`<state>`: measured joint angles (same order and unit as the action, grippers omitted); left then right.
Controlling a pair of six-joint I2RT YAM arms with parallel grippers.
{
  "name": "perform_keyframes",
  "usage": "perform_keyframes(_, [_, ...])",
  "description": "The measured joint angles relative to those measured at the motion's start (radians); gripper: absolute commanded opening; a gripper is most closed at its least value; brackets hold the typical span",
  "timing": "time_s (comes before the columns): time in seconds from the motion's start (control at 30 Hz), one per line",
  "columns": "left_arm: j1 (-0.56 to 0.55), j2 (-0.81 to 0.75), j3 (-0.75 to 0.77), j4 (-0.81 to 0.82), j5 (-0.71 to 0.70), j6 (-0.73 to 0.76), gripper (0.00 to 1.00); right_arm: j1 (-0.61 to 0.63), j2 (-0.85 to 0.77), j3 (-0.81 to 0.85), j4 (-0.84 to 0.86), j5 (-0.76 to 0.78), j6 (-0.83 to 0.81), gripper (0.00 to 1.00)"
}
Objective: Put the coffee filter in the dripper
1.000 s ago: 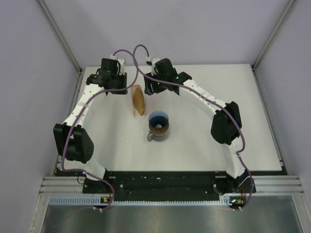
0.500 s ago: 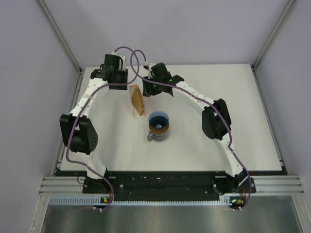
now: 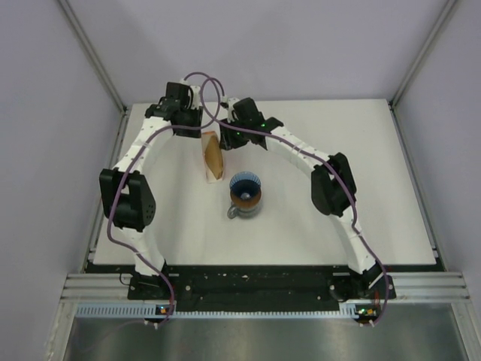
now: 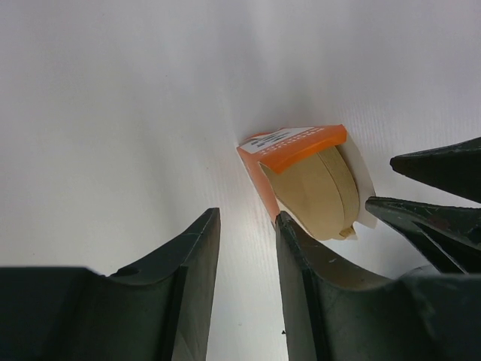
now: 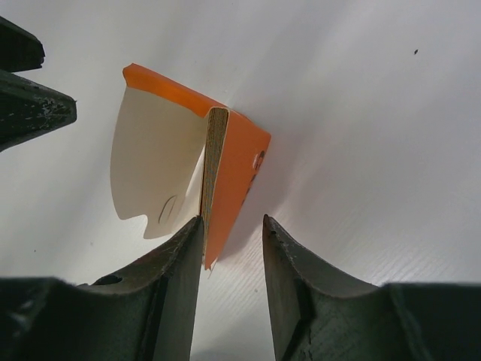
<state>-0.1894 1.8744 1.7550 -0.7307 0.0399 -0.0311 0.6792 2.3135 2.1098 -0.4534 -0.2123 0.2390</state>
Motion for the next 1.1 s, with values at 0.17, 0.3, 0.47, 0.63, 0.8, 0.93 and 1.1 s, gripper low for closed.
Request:
perform_keyframes(0.17, [0.001, 0.027, 0.040, 0.003, 0.005, 0.008, 0.42, 0.001, 0.038, 0.027, 0.017, -0.018, 0.000, 0.16])
perform_keyframes(0.3, [0.005, 0.030, 0.044, 0.005, 0.021, 0.025, 0.43, 0.001, 0.053, 0.027, 0.019, -0.024, -0.004, 0.00])
perform_keyframes(0.47, [0.014, 0.030, 0.044, 0.004, 0.044, 0.077, 0.48, 0.001, 0.053, 0.032, 0.020, -0.043, -0.050, 0.00])
perform_keyframes(0.63, [0.037, 0.019, 0.043, -0.038, 0.087, 0.155, 0.50, 0.008, 0.051, 0.031, 0.019, -0.052, -0.175, 0.00])
perform_keyframes(0.8, [0.049, -0.032, 0.009, -0.061, 0.147, 0.196, 0.49, 0.029, 0.043, 0.031, 0.020, -0.065, -0.286, 0.00])
perform_keyframes(0.93, [0.051, -0.062, -0.031, -0.066, 0.151, 0.209, 0.48, 0.044, 0.040, 0.031, 0.020, -0.083, -0.349, 0.00])
perform_keyframes(1.1, [0.055, -0.059, -0.044, -0.093, 0.192, 0.217, 0.47, 0.050, 0.039, 0.019, 0.020, -0.110, -0.394, 0.00])
